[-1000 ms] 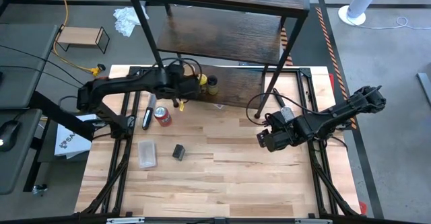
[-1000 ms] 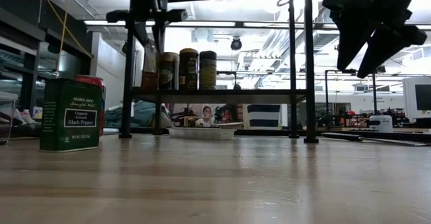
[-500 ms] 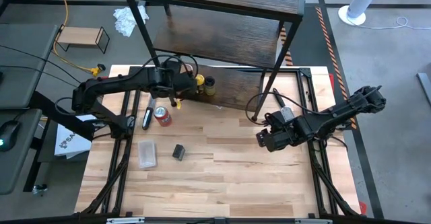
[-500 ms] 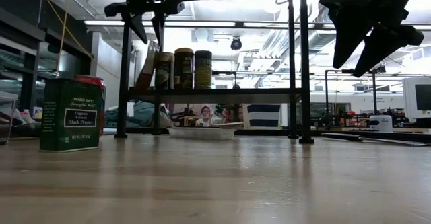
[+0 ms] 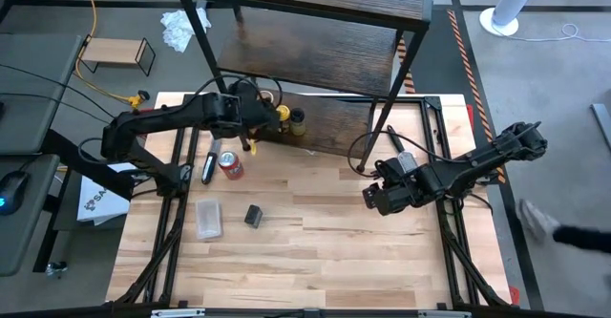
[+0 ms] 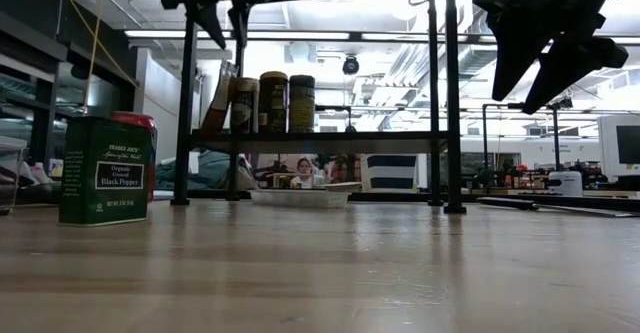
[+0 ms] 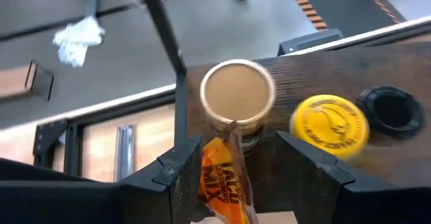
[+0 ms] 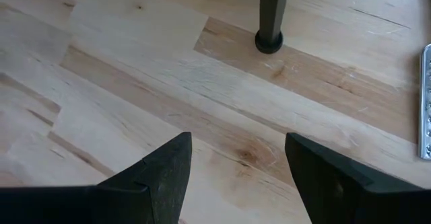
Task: Shelf spices
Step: Adjust the seasoning bag
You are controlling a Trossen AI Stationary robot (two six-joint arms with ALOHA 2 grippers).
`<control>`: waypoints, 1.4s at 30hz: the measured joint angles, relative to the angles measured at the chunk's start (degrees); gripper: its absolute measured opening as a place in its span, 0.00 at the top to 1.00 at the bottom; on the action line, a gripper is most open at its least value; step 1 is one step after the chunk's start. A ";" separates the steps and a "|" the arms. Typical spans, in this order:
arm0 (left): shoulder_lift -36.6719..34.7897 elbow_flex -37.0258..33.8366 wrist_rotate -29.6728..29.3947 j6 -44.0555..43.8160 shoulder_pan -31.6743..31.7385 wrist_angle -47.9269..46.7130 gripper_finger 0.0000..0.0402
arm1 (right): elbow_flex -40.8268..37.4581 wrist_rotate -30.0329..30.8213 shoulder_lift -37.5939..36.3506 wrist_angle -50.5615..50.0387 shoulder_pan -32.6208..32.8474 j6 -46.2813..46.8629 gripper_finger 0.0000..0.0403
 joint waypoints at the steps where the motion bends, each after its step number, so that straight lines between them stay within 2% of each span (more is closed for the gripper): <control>1: -0.02 0.38 -0.08 1.24 -0.53 0.02 0.55 | 0.00 0.00 0.00 -0.01 0.00 0.00 0.41; 4: 0.00 0.60 0.01 3.17 -3.30 0.03 0.55 | 0.00 0.00 0.00 -0.02 0.00 0.00 0.41; 7: 0.03 0.38 -0.60 -1.30 -7.78 -2.93 0.62 | 0.00 0.00 0.00 -0.02 0.00 0.00 0.41; 9: -0.04 -1.38 -2.06 -7.23 -11.51 -5.60 0.73 | 0.00 -0.02 0.00 -0.01 0.00 0.00 0.41; 11: 0.07 -3.84 -3.67 -15.70 -15.67 -9.12 0.89 | 0.00 -0.02 0.00 -0.02 0.00 0.00 0.41; 13: 0.03 -7.30 -5.24 -25.30 -19.71 -10.82 0.96 | 0.00 -0.02 0.00 -0.02 0.00 0.00 0.41; 17: 0.07 -15.26 -2.97 -40.76 -25.60 -8.37 0.99 | 0.00 -0.02 0.00 -0.04 0.00 0.00 0.41; 21: -0.18 -20.41 -3.60 -47.46 -29.65 -3.36 1.00 | 0.00 0.38 0.00 -0.03 0.00 -0.02 0.41; 25: -0.81 -22.65 -5.30 -56.24 -29.96 -4.18 1.00 | 0.00 2.60 0.00 0.24 0.00 0.00 0.41; 30: -2.27 -25.26 -4.63 -66.40 -27.42 -3.67 1.00 | 0.00 6.00 0.00 1.44 0.00 -0.01 0.41; 34: -4.47 -26.86 -4.55 -65.87 -24.61 1.00 1.00 | 0.00 7.20 0.11 2.38 0.00 -0.02 0.41; 42: -6.81 -27.14 -0.21 -50.84 -17.07 12.24 1.00 | 0.00 7.52 0.11 2.51 0.00 -0.50 0.41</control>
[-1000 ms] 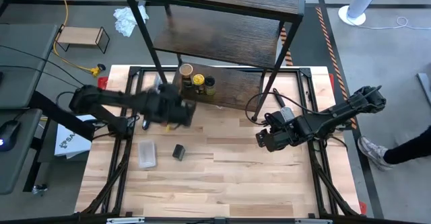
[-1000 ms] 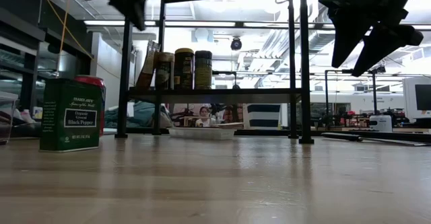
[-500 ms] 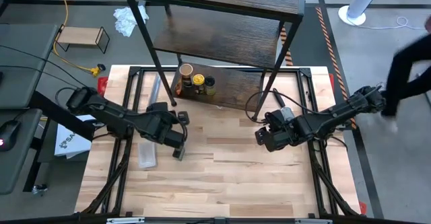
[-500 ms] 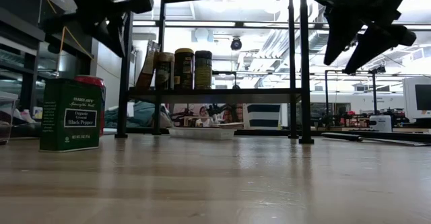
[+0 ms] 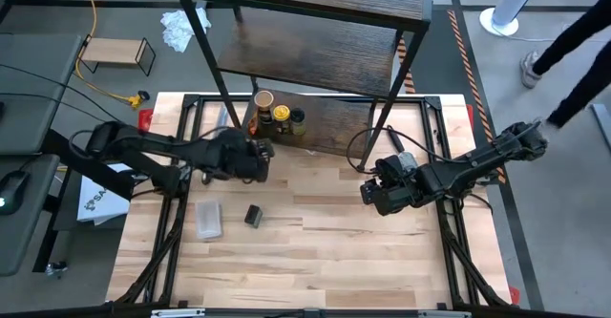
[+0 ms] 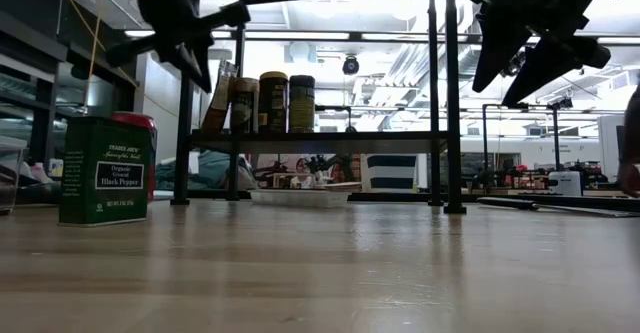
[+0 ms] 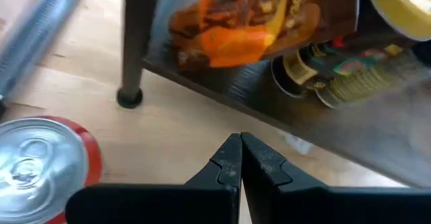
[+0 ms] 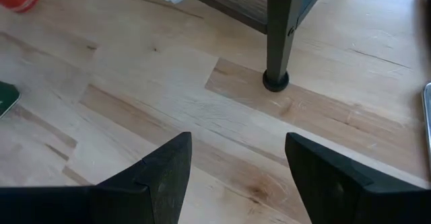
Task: Shelf spices
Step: Adjust the seasoning bag
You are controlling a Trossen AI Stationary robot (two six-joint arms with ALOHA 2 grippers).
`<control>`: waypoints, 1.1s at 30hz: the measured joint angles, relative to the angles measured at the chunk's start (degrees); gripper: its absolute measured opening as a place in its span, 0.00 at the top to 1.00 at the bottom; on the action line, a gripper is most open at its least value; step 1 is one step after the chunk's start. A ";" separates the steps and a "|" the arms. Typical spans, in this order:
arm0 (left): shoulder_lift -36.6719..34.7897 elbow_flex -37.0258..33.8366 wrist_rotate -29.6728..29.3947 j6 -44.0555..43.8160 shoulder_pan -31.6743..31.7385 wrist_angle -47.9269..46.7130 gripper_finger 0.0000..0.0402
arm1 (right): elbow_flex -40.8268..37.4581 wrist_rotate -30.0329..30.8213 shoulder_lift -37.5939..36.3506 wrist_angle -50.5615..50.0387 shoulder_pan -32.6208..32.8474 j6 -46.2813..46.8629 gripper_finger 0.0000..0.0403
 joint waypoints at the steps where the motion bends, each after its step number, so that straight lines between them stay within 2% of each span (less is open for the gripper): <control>1: -0.25 0.00 1.53 1.91 0.79 1.08 1.00 | 0.00 0.00 0.00 0.00 0.00 0.02 0.41; 14: -6.60 0.03 27.36 26.58 9.46 3.52 1.00 | 0.00 0.15 0.00 -0.02 0.00 0.00 0.41; 23: -9.22 0.11 29.63 31.51 16.97 1.76 1.00 | 0.00 2.24 0.00 -0.02 0.00 0.00 0.41; 28: -8.18 0.11 33.86 34.34 18.63 9.66 1.00 | 0.00 2.45 0.00 0.00 0.00 0.00 0.41; 33: -7.68 0.11 33.17 34.25 18.62 8.52 1.00 | 0.00 2.43 0.00 -0.02 0.00 0.06 0.41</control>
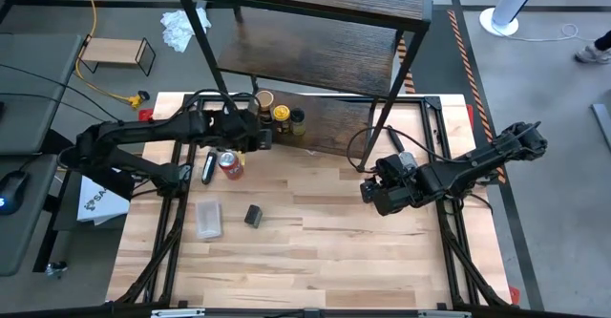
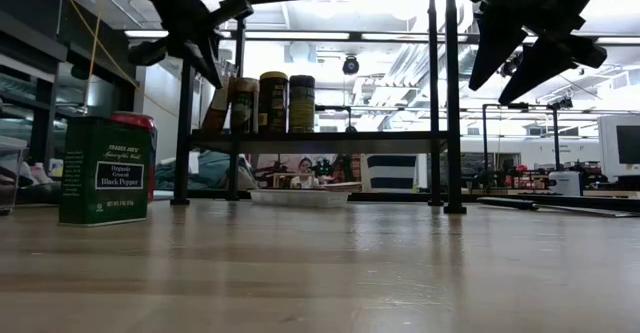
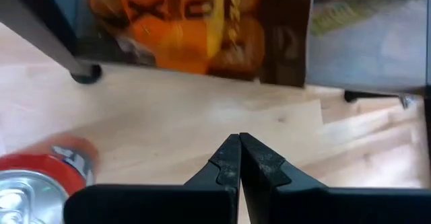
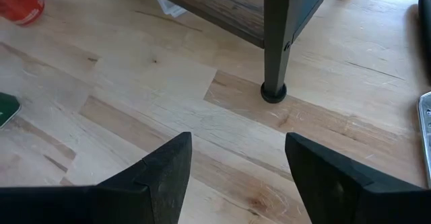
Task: Shelf spices
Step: Adjust the seasoning bag
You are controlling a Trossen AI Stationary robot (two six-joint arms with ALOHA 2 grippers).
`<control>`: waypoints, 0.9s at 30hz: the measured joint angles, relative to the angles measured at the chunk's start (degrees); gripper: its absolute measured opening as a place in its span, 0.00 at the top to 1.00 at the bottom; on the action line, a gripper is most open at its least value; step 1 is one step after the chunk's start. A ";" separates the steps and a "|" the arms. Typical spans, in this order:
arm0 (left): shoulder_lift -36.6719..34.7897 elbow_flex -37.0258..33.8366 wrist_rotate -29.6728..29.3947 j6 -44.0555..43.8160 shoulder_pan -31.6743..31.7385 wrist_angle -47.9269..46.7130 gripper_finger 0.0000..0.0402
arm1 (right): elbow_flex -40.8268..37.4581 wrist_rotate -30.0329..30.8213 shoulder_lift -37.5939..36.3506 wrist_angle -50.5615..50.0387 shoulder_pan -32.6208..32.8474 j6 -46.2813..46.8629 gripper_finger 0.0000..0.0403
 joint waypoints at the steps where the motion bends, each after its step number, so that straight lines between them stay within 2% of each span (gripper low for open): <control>1: -0.02 0.00 -0.63 -0.11 0.01 -0.10 1.00 | 0.00 0.01 0.00 0.00 0.00 0.02 0.41; 6: -0.02 0.00 -4.36 -0.17 0.31 0.29 1.00 | 0.00 0.02 0.00 0.00 0.00 0.05 0.41; 27: -0.02 -0.02 -13.68 -1.26 0.91 2.02 1.00 | 0.00 0.20 0.00 0.00 0.00 0.20 0.41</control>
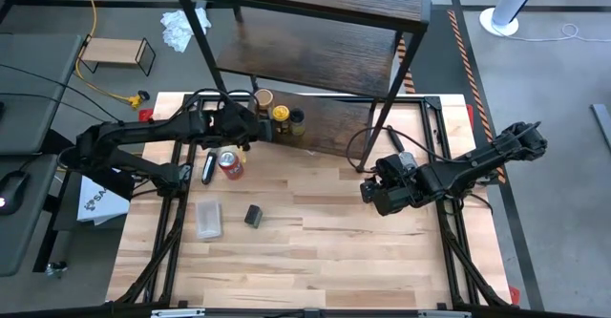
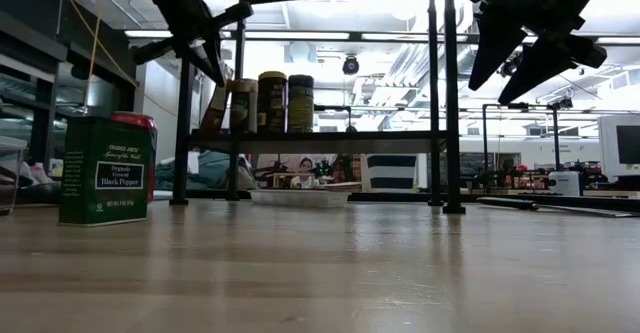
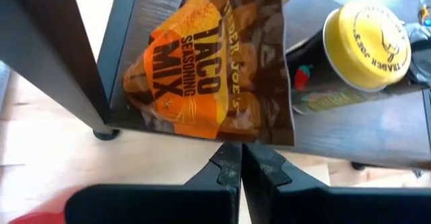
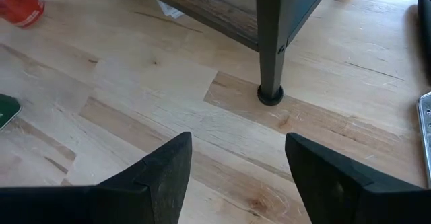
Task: Shelf spices
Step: Adjust the seasoning bag, then adjust the shelf
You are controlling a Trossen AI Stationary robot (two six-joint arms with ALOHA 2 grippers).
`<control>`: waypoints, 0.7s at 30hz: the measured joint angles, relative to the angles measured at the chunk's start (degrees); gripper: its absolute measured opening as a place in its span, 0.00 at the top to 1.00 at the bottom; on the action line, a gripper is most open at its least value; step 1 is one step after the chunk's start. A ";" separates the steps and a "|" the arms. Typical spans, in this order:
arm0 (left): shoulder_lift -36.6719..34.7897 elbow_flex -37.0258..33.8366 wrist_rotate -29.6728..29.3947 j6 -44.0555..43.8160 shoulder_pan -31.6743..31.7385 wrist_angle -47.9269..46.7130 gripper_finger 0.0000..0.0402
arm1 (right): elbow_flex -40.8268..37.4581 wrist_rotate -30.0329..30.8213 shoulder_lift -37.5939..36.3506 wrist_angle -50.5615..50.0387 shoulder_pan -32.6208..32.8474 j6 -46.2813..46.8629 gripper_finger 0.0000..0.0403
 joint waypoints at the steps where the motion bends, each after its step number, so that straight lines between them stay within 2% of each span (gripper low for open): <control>1: 0.00 0.00 -0.32 -0.04 0.00 -0.01 1.00 | 0.00 0.00 0.00 0.00 0.00 0.00 0.41; 8: 0.00 -0.02 -3.26 -0.61 0.00 -0.09 1.00 | 0.00 0.00 0.00 0.00 0.02 0.00 0.41; 15: 0.00 -0.02 -3.65 -0.42 0.21 -0.09 1.00 | 0.00 0.00 0.00 0.00 0.02 0.53 0.41; 18: -0.42 -0.06 -2.47 0.93 0.11 0.07 1.00 | 0.00 0.00 0.00 0.00 0.02 1.13 0.41; 21: -2.21 0.00 0.74 6.28 -1.11 1.93 1.00 | 0.00 -0.22 0.00 0.00 0.02 0.71 0.41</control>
